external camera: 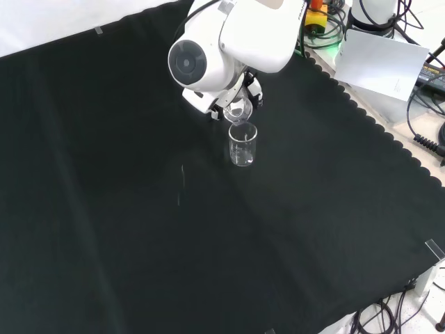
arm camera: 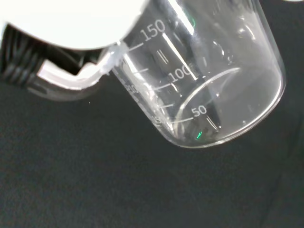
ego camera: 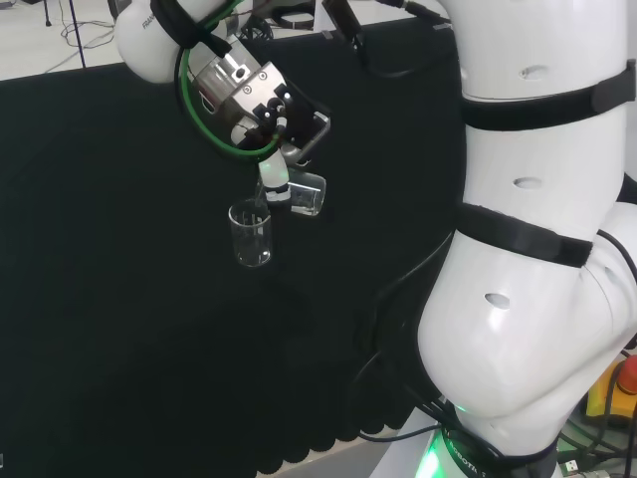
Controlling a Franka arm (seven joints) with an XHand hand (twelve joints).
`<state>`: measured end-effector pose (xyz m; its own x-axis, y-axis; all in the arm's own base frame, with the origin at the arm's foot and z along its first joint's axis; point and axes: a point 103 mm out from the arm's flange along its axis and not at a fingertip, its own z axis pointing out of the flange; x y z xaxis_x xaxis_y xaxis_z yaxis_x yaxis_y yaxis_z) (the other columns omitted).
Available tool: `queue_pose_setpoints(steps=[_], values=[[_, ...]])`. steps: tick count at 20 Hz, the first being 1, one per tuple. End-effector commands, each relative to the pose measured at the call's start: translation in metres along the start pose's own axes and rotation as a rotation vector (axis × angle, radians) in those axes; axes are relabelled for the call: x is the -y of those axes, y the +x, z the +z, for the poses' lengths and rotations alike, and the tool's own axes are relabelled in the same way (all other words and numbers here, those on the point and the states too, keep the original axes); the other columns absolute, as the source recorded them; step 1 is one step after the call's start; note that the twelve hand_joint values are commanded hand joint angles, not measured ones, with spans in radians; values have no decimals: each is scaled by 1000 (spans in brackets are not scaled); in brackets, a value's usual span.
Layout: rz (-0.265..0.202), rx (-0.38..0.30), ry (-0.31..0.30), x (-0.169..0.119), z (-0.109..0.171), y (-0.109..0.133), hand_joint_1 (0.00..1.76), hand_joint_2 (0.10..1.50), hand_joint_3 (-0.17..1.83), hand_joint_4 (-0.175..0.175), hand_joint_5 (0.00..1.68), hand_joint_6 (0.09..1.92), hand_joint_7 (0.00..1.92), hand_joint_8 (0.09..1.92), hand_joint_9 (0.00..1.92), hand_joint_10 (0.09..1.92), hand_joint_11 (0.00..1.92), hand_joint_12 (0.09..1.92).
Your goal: Pour the water from the handheld beaker into the one on the table.
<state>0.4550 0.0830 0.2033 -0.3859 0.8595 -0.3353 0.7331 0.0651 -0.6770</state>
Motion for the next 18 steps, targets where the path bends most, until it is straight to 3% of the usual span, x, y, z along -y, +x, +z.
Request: queue_pose_setpoints(steps=[1, 18], values=[[16, 32, 28, 1, -3, 5, 1311, 492, 1009, -175, 1200, 948, 1265, 917, 1577, 791, 1240, 836], [31, 85, 70, 3, -5, 9, 1311, 492, 1010, -175, 1199, 950, 1264, 920, 1575, 795, 1239, 839]])
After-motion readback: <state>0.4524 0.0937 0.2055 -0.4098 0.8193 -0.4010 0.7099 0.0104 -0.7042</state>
